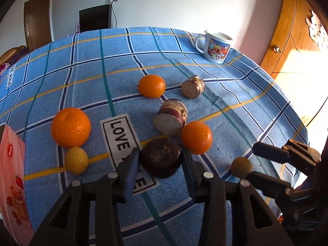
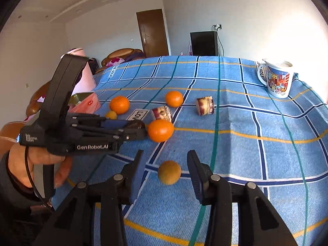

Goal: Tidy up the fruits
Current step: 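Grasp the small yellow-brown fruit with the right tool while the left tool grasps another dark brown fruit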

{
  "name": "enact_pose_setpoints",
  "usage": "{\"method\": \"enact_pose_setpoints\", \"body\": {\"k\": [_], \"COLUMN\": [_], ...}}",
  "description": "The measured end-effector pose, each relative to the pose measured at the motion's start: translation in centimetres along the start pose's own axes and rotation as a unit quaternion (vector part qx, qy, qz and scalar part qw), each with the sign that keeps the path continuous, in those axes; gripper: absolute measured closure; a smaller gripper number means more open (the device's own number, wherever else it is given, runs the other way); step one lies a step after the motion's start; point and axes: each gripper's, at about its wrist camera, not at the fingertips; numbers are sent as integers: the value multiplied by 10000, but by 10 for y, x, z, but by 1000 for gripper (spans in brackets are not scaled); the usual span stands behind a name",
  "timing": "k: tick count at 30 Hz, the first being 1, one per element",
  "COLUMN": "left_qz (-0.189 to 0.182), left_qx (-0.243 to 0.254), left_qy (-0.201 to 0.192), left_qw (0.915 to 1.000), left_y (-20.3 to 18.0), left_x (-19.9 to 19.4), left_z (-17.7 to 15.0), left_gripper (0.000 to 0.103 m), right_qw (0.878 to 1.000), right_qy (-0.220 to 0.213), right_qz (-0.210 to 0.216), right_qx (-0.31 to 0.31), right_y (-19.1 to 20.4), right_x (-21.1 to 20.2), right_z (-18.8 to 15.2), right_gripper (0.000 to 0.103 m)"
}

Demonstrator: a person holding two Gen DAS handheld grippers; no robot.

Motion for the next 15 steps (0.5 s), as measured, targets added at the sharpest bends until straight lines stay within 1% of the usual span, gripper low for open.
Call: {"method": "enact_pose_setpoints", "body": {"k": [4,5,6,10,15], "left_qz": [-45,-71,-93,-47,123], "left_qx": [-7,-26,-61,-133,-179], "left_qy": [-44,-74,-142,-512,-986], "left_qw": [10000,9999,9998,9986,9949], "left_y": [0,1,2,5,7], "left_x": [-2,-3,-6,-20,-38], "left_z": [0,0,0,-3,-7], "left_gripper": [61,62,62,62,62], "right_qw": [9995,9994,9994,9999,9995], "right_qy": [313,351,340,96,-259], "right_qz": [-65,-37,20,-3,-50], "right_qx": [48,42,31,-35,-158], "right_y": [-6,-7,-8,-3,6], "right_x": [20,23,23,14,1], "right_z": [-5,-6,-6,-6,2], "right_gripper": [59,65,75,75,75]}}
Point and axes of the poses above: each gripper's, at about its wrist camera, not at the fingertips, and x roughly the way its jaws point, y to its left, z to its top, and after that the axes turned 10 degrees about z, right-handed
